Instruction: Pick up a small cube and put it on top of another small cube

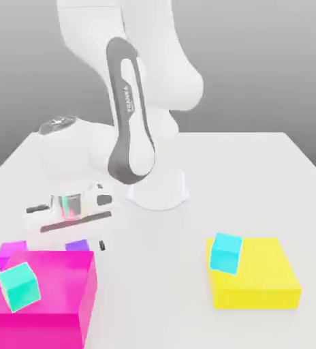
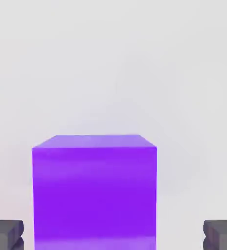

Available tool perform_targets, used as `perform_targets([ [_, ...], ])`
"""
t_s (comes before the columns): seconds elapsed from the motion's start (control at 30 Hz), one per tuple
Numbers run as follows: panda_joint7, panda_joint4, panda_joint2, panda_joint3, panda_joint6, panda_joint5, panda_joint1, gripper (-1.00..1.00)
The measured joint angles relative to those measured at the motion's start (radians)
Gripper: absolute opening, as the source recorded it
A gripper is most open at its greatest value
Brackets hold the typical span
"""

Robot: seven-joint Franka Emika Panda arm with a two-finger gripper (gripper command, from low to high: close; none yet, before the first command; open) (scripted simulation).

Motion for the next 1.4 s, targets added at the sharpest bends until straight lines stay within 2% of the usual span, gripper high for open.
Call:
perform_targets([
  [0.07, 0.015, 0.003, 0.021, -0.091, 0.018, -0.02, 0.086, 0.0],
  [0.1, 0.02, 0.004, 0.031, -0.133, 0.026, -0.026, 0.127, -1.0],
  [0.33, 0.019, 0.004, 0.033, -0.141, 0.029, -0.025, 0.135, -1.0],
  [0.5, -0.026, -0.001, -0.013, 0.049, -0.011, 0.035, -0.039, -1.0],
  [0.63, -0.092, -0.003, -0.059, 0.182, -0.05, 0.126, -0.149, -1.0],
  [0.77, -0.144, -0.006, -0.111, 0.247, -0.093, 0.202, -0.193, -1.0],
  [0.87, -0.153, -0.011, -0.151, 0.256, -0.123, 0.219, -0.197, -1.0],
  [1.03, -0.104, -0.026, -0.212, 0.247, -0.165, 0.156, -0.204, -1.0],
  [1.23, 0.034, -0.048, -0.269, 0.257, -0.208, -0.036, -0.266, -1.0],
  [1.27, 0.034, -0.048, -0.269, 0.257, -0.207, -0.036, -0.267, -1.0],
  [1.4, 0.007, 0.027, -0.285, 0.245, -0.27, -0.103, -0.304, -1.0],
])
